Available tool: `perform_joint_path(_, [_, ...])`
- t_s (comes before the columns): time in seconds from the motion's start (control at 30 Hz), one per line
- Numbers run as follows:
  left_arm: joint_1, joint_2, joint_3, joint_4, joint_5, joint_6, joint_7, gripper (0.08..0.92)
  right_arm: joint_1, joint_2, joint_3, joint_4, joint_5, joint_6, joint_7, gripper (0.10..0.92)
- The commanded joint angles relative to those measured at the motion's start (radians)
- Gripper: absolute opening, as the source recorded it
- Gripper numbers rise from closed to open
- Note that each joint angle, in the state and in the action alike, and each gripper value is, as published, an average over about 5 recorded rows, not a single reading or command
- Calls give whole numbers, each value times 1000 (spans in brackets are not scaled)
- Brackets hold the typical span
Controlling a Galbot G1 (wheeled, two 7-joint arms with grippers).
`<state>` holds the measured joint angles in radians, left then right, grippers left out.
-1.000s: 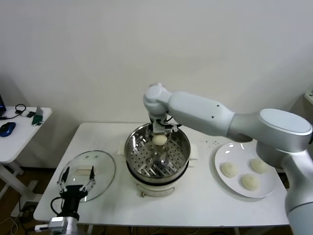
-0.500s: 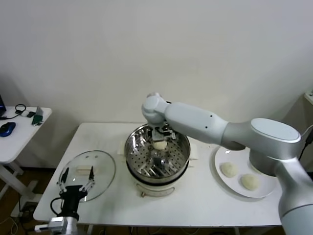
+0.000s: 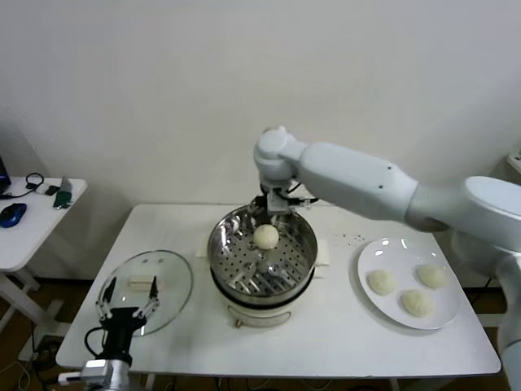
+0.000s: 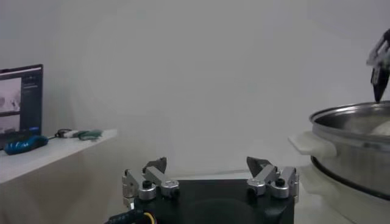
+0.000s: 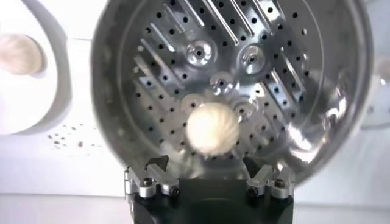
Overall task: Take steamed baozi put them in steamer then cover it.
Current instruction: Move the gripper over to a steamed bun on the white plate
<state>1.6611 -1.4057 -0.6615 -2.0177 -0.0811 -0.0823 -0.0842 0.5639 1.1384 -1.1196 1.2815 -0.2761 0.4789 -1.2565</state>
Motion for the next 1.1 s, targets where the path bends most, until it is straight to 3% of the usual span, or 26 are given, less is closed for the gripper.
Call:
perform_joint_path(0.03, [1,4,5,-5,4,1,0,823,198,-229,-146,66,318,-236,54,823])
perform_joint_path(0.23, [1,-5,11,-15,4,6,-1,823,252,-445,-295,171,453,-568,167,823])
perform_joint_path(0.43, [0,-7,22,-35,6,18,-3,823,203,-598,-373,234,511,-720,283,823])
perform_joint_path(0.73, [6,-7,23,-55,-2,38,-12,823,26,-647,-409,121,519,-714,282,823])
perform_joint_path(1.1, [7,-15,15,-68,22,33,-23,823,-365,-549,-73,-124,446,-606,157,823])
